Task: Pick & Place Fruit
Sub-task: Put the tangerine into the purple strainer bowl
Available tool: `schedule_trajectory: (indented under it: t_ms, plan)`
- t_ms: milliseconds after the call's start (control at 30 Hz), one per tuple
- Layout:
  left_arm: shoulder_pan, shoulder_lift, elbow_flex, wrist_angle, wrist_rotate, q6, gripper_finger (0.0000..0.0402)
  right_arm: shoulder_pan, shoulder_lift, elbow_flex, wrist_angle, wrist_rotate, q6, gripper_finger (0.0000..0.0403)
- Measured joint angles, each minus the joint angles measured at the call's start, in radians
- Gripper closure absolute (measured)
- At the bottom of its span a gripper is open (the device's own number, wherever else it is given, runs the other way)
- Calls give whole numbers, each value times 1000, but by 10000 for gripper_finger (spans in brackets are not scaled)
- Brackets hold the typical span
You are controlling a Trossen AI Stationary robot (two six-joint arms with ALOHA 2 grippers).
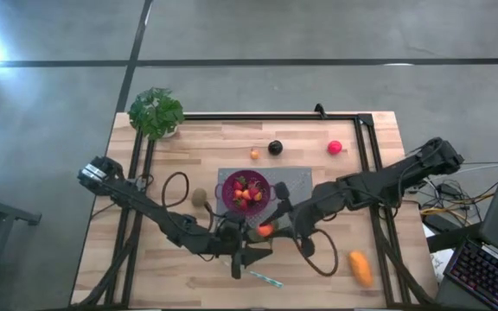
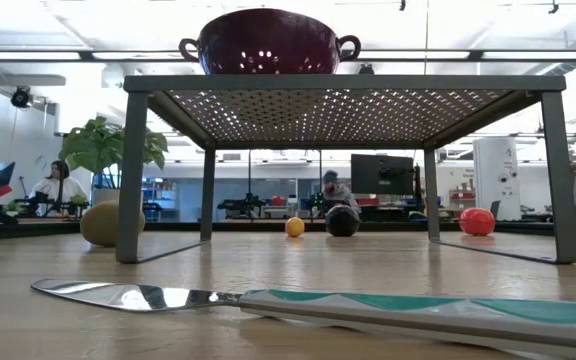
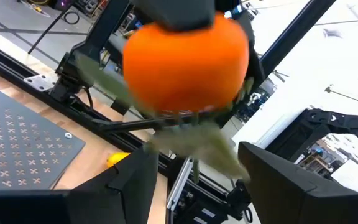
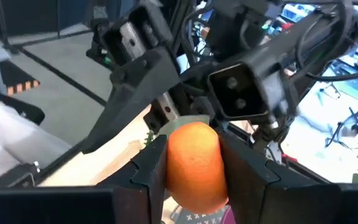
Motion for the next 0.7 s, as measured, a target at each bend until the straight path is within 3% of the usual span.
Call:
schedule_trajectory:
  t_ms: [300, 467, 700]
  plan:
    - [0, 0, 0, -11, 6, 21, 174, 0, 10, 0, 50, 0, -36, 260]
    - [0, 0, 0, -12, 26, 33, 178, -1, 10, 0, 53, 0, -42, 269]
    - [0, -1, 0, -12, 26, 53, 235, -1, 13, 0, 60, -1, -42, 278]
